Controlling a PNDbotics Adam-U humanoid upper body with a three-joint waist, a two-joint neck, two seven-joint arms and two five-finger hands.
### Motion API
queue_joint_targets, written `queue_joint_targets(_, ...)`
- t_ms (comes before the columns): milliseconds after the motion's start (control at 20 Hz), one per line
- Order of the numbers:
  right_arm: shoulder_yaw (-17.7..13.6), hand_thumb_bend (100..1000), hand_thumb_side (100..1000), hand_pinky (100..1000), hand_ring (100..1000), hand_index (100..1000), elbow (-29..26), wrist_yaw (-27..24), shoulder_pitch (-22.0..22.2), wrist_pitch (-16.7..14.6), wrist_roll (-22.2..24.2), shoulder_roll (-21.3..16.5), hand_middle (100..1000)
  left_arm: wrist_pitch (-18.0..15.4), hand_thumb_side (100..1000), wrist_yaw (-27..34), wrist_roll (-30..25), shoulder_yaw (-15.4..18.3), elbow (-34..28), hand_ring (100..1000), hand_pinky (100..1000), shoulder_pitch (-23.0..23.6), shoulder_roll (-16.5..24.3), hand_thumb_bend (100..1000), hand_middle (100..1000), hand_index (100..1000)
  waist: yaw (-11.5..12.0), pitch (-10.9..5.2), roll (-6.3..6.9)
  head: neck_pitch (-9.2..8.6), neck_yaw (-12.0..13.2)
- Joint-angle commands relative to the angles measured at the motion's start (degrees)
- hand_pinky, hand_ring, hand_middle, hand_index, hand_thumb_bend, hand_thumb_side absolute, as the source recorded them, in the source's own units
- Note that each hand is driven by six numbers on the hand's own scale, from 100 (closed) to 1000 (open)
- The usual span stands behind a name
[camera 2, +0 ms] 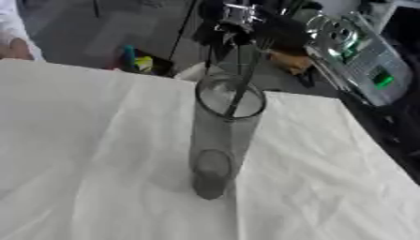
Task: Arrange flowers into the vase.
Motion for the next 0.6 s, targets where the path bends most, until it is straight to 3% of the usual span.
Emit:
queue_joint_targets(50, -0.35, 354, 1000, 765, 933, 812, 0.21, -0.19, -1.09, 0.29, 0.39, -0.99, 482, 0.18, 1000, 0.20, -0.06, -0.19, -1.05, 688, 537, -0.53, 1.02, 100, 706, 893, -0.12, -2.26, -0.57, 0.13, -0.23)
queue_joint_targets(300, -0.02, 394, 1000, 827, 978, 826, 1.56, -0.87, -2.00, 1.21, 2.43, -0.31, 517, 0.21, 1000, 0.32, -0.10, -0.21, -1.05, 688, 538, -0.55, 1.16, 100, 706, 893, -0.18, -2.54, -0.53, 0.27, -0.36)
queue_joint_targets(600, 0.13, 436, 1000, 884, 1000, 841, 3.61, 0.06, -2.30, 0.23, 6.30, 0.02, 567, 0.25, 1000, 0.46, -0.05, -0.16, -1.05, 687, 538, -0.56, 1.36, 100, 705, 892, -0.14, -2.91, -0.64, 0.37, -0.41)
